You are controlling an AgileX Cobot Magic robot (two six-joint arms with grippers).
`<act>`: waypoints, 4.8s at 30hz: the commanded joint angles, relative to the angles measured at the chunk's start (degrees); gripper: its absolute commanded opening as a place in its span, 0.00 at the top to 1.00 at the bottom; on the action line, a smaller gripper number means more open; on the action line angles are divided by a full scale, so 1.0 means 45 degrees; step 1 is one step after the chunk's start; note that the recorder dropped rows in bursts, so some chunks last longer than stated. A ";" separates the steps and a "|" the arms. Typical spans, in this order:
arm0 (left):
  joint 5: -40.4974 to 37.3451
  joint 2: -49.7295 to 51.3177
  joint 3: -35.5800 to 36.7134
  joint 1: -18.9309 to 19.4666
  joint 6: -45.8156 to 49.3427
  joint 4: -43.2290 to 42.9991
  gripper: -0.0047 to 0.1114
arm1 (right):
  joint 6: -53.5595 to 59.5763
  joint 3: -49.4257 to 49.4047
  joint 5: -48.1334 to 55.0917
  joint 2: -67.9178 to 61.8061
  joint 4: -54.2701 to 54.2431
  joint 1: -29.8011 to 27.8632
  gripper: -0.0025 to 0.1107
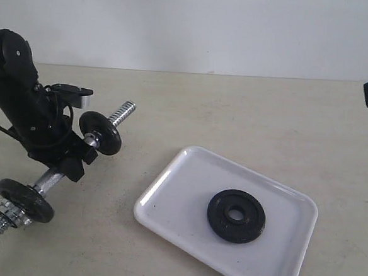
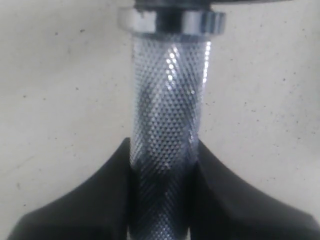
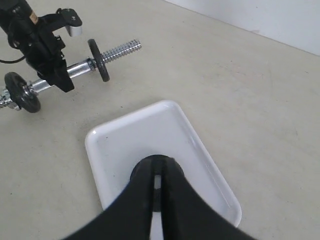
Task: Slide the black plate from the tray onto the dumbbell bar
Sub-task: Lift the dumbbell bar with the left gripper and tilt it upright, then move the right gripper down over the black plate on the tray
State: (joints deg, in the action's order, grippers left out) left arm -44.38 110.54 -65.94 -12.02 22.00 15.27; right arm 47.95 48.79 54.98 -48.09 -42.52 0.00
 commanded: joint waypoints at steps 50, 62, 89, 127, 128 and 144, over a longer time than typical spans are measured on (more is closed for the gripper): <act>0.4381 -0.3935 0.2799 -0.1497 0.4107 0.3786 0.92 | 0.0406 -0.0028 -0.0419 -0.0002 -0.0375 -0.0010 0.95; 0.4543 -0.3964 0.2799 -0.1497 0.4217 0.3789 0.92 | 0.0249 -0.0028 -0.0641 -0.0002 -0.0383 -0.0010 0.95; 0.2857 -0.3964 0.2799 -0.1497 0.5042 0.2764 0.92 | -0.0604 -0.0028 -0.0473 -0.2480 -0.1169 -0.0010 0.23; 0.0613 -0.5337 0.2799 -0.1497 0.5663 0.1177 0.92 | -0.5595 -0.0028 -0.4127 -0.9783 0.4944 0.5602 0.26; 0.0613 -0.5337 0.2799 -0.1497 0.5663 0.1177 0.92 | -0.5595 -0.0028 -0.4158 -0.9950 0.4944 0.5602 0.26; 0.0830 -0.5337 0.2799 -0.1497 0.5700 0.1404 0.92 | -0.6486 0.1829 -0.3459 -1.1423 0.6090 0.6938 0.26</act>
State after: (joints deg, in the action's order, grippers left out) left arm -43.34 89.70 -51.64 -18.69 47.42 17.91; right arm 21.56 54.13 38.07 -98.60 -18.45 29.06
